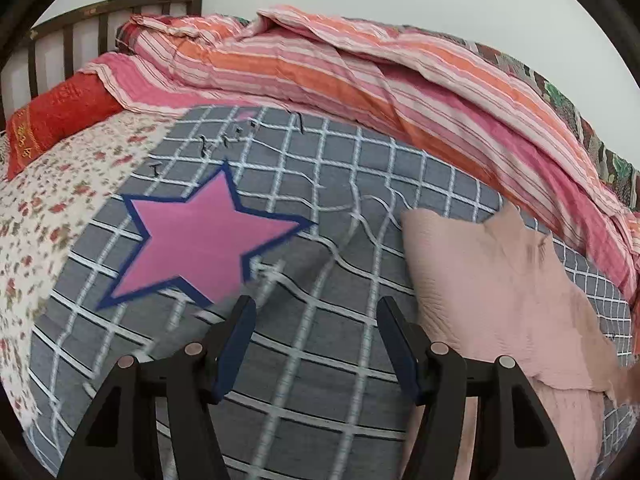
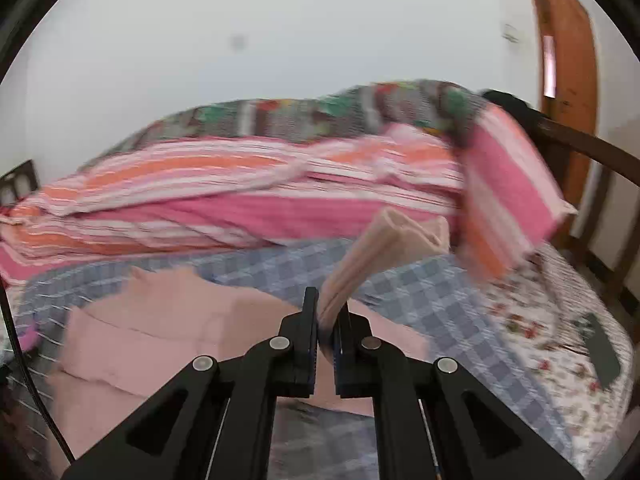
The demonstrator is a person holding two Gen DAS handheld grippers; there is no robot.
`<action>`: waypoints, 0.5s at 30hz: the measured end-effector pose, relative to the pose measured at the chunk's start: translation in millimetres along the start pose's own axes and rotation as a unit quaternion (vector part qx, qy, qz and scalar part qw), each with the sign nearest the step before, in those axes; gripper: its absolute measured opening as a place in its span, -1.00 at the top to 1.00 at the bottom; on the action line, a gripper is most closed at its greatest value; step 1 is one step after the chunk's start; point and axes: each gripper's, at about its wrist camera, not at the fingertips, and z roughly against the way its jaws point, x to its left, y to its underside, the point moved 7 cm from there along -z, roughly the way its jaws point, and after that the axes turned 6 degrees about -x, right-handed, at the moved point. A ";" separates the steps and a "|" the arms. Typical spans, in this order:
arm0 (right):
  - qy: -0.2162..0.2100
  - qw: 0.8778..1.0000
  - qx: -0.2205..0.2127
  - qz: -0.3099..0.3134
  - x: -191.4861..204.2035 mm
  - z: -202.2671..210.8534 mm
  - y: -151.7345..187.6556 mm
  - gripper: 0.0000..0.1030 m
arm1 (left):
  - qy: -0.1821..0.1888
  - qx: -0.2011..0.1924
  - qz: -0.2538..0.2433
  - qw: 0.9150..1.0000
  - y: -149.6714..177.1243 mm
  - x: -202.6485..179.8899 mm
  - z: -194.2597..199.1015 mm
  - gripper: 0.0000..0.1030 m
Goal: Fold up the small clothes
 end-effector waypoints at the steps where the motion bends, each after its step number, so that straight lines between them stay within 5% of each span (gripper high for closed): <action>1: -0.016 1.000 0.002 0.001 20.1 -3.6 -5.0 0.88 | 0.000 -0.002 0.001 1.000 -1.4 2.8 0.4 -0.18; 6: -0.086 0.996 0.015 0.024 122.4 -15.4 -7.5 0.88 | 0.000 0.005 0.035 0.999 -5.8 24.1 -4.9 -0.18; 11: -0.147 0.985 0.068 0.065 225.2 -41.6 43.7 0.88 | -0.027 0.009 0.038 0.999 -5.8 32.6 -10.4 -0.18; 15: -0.154 0.977 0.125 0.081 255.6 -70.0 89.0 0.88 | -0.036 0.000 0.021 0.999 -7.6 32.7 -8.7 -0.18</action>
